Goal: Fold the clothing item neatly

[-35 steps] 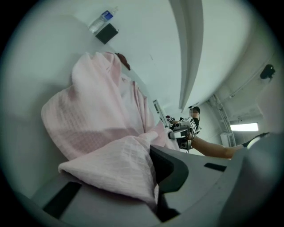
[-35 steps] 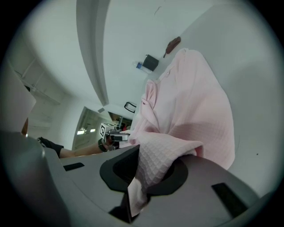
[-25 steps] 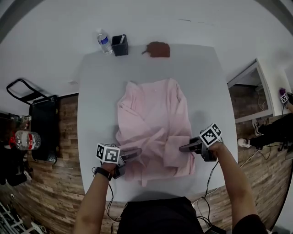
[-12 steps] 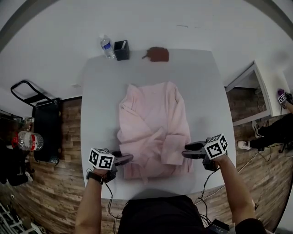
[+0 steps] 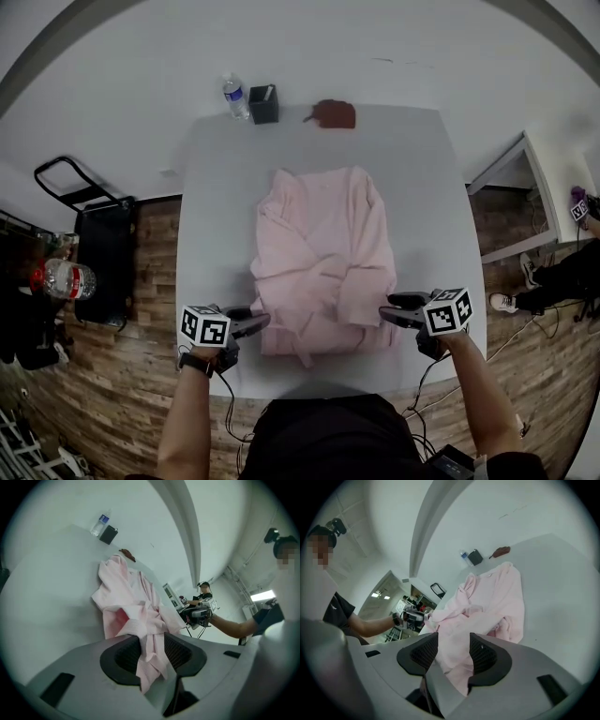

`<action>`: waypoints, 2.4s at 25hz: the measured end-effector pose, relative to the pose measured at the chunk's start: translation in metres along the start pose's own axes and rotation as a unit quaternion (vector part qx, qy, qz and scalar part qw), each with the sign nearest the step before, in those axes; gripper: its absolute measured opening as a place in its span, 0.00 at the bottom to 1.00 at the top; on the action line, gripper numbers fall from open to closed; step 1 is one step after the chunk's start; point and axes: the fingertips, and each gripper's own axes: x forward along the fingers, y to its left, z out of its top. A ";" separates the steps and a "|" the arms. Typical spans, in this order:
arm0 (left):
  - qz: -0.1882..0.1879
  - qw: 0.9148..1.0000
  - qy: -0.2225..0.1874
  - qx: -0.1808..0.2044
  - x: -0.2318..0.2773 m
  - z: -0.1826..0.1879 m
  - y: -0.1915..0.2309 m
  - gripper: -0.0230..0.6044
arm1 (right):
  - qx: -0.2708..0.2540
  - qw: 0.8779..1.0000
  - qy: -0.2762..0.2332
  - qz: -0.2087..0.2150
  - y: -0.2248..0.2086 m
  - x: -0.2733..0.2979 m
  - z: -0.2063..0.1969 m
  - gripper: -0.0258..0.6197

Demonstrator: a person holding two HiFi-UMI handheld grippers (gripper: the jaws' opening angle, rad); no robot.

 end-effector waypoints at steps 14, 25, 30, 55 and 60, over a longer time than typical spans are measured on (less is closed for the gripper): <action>-0.020 0.995 -0.077 -0.052 0.061 0.098 -0.067 0.36 | -0.110 0.991 0.057 0.056 0.097 0.068 -0.039 0.37; -0.054 0.993 -0.040 -0.101 0.054 0.073 -0.067 0.36 | -0.106 0.991 0.068 -0.034 0.097 0.201 -0.025 0.32; -0.045 0.995 0.001 -0.094 0.038 0.047 -0.047 0.36 | -0.008 0.992 -0.018 -0.126 0.033 0.159 0.024 0.30; -0.057 0.994 0.010 -0.095 0.010 -0.019 -0.026 0.38 | -0.428 0.843 0.207 -0.251 -0.007 0.175 0.062 0.39; -0.030 0.991 -0.044 -0.122 0.004 -0.035 -0.008 0.38 | -0.308 0.925 0.107 -0.194 0.004 0.107 0.077 0.39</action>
